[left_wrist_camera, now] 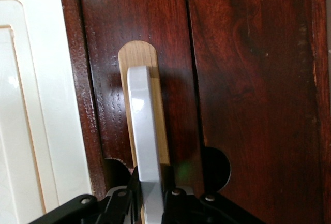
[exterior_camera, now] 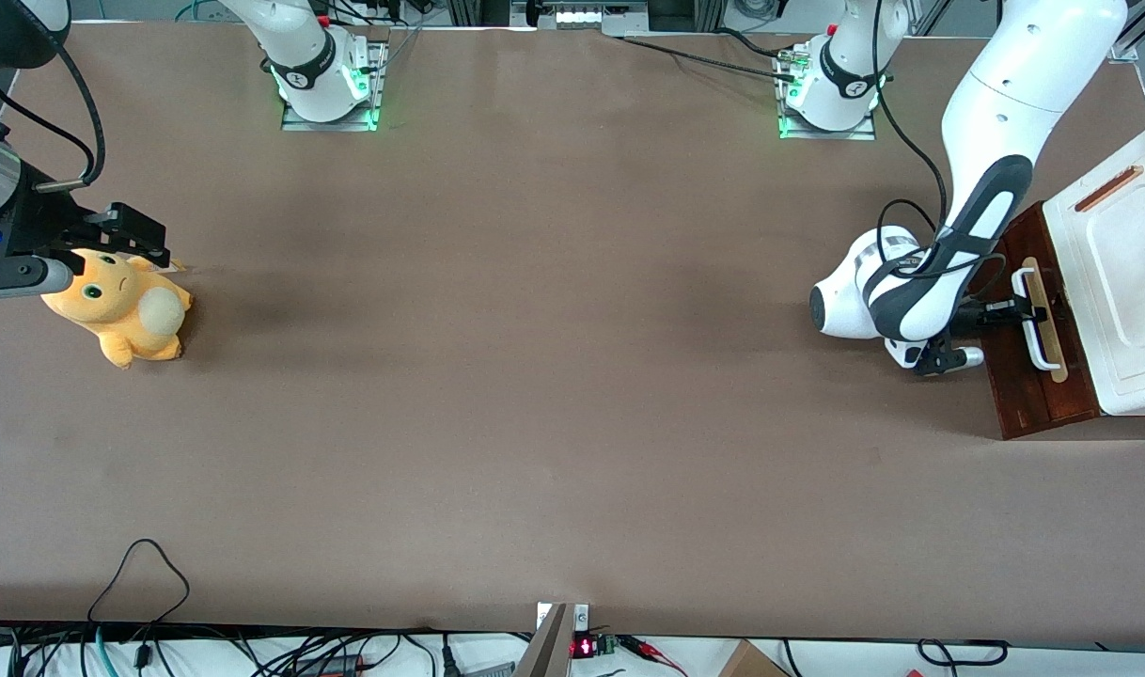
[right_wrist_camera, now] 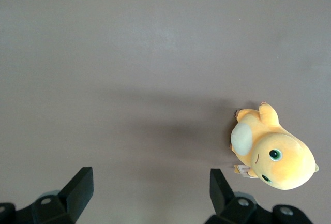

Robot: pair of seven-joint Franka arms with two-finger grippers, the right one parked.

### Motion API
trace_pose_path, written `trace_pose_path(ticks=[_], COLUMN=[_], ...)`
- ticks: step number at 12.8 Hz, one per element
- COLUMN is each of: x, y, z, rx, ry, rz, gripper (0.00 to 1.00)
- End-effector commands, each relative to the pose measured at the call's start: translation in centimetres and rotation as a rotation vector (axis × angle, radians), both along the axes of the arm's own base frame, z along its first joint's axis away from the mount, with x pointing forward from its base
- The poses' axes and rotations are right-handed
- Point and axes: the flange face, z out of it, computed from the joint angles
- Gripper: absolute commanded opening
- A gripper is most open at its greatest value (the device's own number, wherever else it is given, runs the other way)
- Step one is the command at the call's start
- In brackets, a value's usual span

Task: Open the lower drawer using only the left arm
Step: 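Close the left gripper around the white bar handle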

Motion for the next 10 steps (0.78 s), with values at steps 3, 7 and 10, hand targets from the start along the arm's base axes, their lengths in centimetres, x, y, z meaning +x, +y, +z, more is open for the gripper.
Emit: trace_pose_path(ticks=[3, 7, 10], x=[0.4, 0.6, 0.2], y=[0.1, -4.0, -9.5], z=[0.3, 1.2, 1.6], rx=[0.011, -0.013, -0.021], ry=[0.014, -0.005, -0.009], rz=[-0.022, -0.074, -0.156], gripper=[0.06, 0.02, 0.04])
